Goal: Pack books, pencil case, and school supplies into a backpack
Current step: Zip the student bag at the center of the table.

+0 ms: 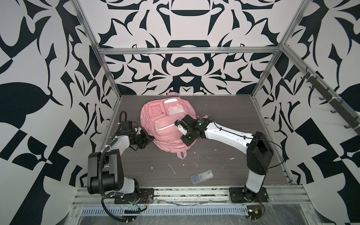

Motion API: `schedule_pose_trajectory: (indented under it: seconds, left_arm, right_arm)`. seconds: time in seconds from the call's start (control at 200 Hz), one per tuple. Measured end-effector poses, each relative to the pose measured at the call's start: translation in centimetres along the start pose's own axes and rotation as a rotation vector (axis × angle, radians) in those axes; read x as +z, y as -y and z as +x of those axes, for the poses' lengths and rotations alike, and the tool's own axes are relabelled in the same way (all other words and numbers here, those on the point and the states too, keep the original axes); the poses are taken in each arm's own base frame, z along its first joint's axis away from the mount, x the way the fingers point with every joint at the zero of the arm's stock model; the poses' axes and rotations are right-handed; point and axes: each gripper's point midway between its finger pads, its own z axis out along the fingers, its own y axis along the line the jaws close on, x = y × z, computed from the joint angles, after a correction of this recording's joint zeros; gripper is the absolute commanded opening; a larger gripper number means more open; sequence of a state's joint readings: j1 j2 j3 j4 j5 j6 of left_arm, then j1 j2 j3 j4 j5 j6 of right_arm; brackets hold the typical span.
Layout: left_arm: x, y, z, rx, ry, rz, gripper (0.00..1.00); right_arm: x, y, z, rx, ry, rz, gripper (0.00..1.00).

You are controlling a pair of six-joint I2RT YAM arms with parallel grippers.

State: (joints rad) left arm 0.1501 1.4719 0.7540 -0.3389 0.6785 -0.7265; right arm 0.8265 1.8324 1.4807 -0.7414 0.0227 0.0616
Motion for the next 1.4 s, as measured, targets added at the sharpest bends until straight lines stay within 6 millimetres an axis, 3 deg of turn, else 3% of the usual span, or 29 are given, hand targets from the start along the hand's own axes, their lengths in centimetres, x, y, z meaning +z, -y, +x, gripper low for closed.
schedule_pose_trajectory:
  seconds: [0.115,0.255,0.28,0.365,0.41,0.49,0.56,0.645,0.745,0.82,0.95,1.065,1.175,1.285,1.39,1.4]
  left_arm:
    - [-0.3,0.0,-1.6,0.013,0.003,-0.018,0.0]
    - [-0.2,1.0,-3.1,0.049,0.001,-0.021,0.0]
    - [-0.1,1.2,-3.5,0.053,0.001,-0.02,0.12]
    - [0.2,2.0,-5.1,0.081,0.016,-0.026,0.71]
    - [0.3,2.8,-5.8,0.118,0.036,-0.033,0.97]
    - [0.0,4.2,-5.9,0.182,0.063,-0.04,1.0]
    - [-0.3,5.4,-4.3,0.229,0.06,-0.038,0.99]
    - [-1.2,5.4,-0.6,0.248,0.052,-0.031,0.99]
    - [-2.5,3.5,3.9,0.211,0.042,-0.026,1.0]
    - [-2.3,2.0,6.8,0.19,0.02,-0.039,1.0]
    - [-0.3,0.2,10.1,0.155,-0.058,-0.071,0.97]
    - [1.6,-1.4,9.5,0.064,-0.058,-0.093,0.96]
    - [3.9,-1.7,8.5,0.014,-0.076,-0.097,0.86]
    - [5.2,-1.3,7.8,0.007,-0.08,-0.076,0.45]
    - [5.8,-0.6,7.4,0.018,-0.076,-0.057,0.0]
    - [5.8,-0.6,7.4,0.019,-0.076,-0.057,0.0]
  right_arm:
    - [-0.3,2.7,0.0,0.063,0.012,0.014,0.0]
    - [-0.7,3.1,-0.5,0.075,0.033,0.01,0.0]
    - [-0.8,3.0,-0.6,0.075,0.034,0.005,0.0]
    - [-0.9,2.6,-1.0,0.083,0.043,0.001,0.0]
    - [-0.9,2.1,-0.9,0.08,0.029,0.002,0.0]
    - [-0.6,1.5,-0.4,0.08,-0.004,0.013,0.0]
    - [0.0,0.5,-0.4,0.079,-0.022,0.012,0.0]
    - [0.8,-1.1,-0.7,0.08,-0.034,-0.003,0.0]
    - [1.5,-2.8,-1.5,0.083,-0.035,-0.027,0.0]
    - [1.8,-3.8,-2.3,0.084,-0.029,-0.052,0.0]
    - [1.8,-5.5,-3.2,0.092,-0.021,-0.108,0.0]
    - [1.7,-6.5,-3.5,0.091,-0.014,-0.135,0.0]
    - [1.7,-6.9,-3.6,0.089,-0.012,-0.144,0.0]
    - [1.8,-6.9,-3.6,0.092,-0.013,-0.146,0.0]
    - [1.8,-7.0,-3.6,0.095,-0.012,-0.146,0.0]
    - [1.8,-7.0,-3.6,0.095,-0.012,-0.146,0.0]
